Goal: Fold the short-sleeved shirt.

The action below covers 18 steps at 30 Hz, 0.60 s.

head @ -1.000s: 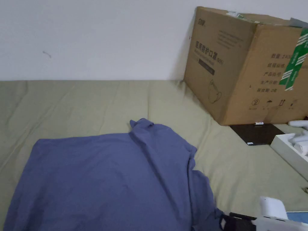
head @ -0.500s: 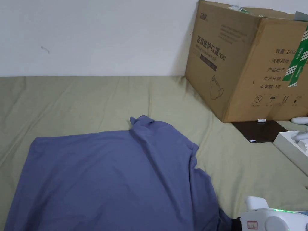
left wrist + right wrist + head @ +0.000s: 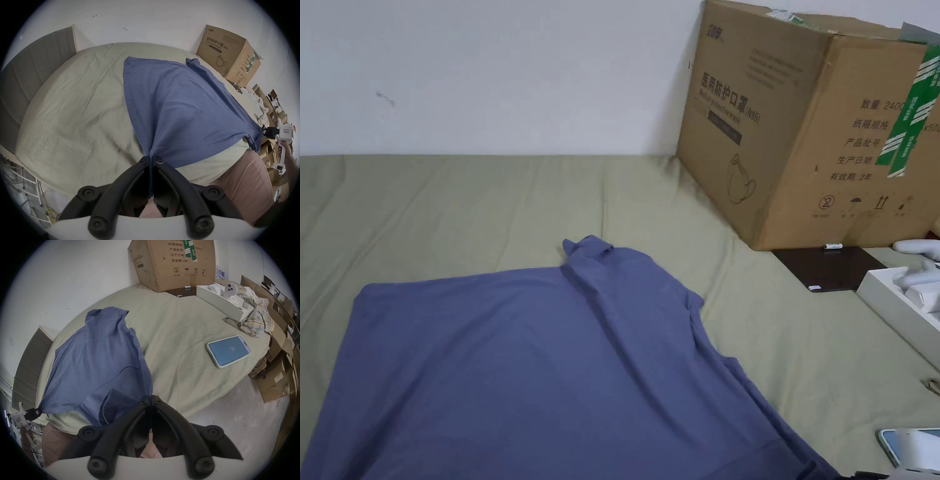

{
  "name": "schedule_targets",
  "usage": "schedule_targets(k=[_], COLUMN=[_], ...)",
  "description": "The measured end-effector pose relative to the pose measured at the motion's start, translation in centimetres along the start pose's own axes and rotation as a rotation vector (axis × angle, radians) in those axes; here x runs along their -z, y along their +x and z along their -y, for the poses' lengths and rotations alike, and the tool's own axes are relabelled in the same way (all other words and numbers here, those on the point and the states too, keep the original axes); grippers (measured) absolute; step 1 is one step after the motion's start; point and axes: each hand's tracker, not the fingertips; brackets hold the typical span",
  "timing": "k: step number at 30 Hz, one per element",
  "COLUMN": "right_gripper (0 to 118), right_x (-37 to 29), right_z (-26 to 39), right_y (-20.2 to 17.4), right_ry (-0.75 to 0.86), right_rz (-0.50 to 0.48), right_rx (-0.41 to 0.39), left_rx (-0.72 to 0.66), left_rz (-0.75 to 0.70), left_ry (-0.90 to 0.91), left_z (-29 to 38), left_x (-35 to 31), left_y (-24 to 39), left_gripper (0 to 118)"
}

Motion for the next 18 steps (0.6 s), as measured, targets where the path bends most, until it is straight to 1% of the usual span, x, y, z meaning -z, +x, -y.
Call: schedule_targets(k=[4, 6, 7, 11, 12, 13, 15, 16, 18], right_gripper=[0, 0, 0, 0, 0, 0, 0, 0, 0], right_x=[-2.4, -3.4, -4.0, -6.3, -6.7, -7.1, -7.6, -7.6, -7.3], right_z=[0.5, 0.8, 0.9, 2.0, 2.1, 2.1, 1.9, 1.3, -0.7], right_y=[0.0, 0.2, 0.2, 0.1, 0.1, 0.1, -0.6, -0.9, -1.8], right_ry=[0.006, -0.003, -0.013, -0.033, -0.047, -0.067, -0.083, -0.079, -0.076], right_rz=[0.008, -0.002, -0.012, -0.022, -0.029, -0.044, -0.099, -0.12, -0.128], right_rx=[0.014, 0.036, 0.05, 0.064, 0.076, 0.104, 0.155, 0.167, 0.165], left_rx=[0.01, 0.009, 0.001, -0.04, -0.042, -0.042, -0.041, -0.042, -0.058], left_rz=[-0.001, -0.002, 0.003, 0.011, 0.008, 0.001, 0.0, 0.004, 0.027], left_ry=[0.003, 0.004, 0.005, 0.01, 0.012, 0.014, 0.026, 0.029, 0.029], left_z=[0.1, 0.2, 0.3, 0.7, 0.7, 0.7, 0.2, -0.3, -1.9], left_x=[-1.1, -1.8, -2.2, -3.2, -3.4, -3.5, -3.8, -3.9, -3.2], left_y=[0.1, 0.0, -0.1, -0.7, -0.8, -0.7, -0.9, -1.1, -1.7], left_gripper=[2, 2, 2, 2, 2, 2, 2, 2, 2])
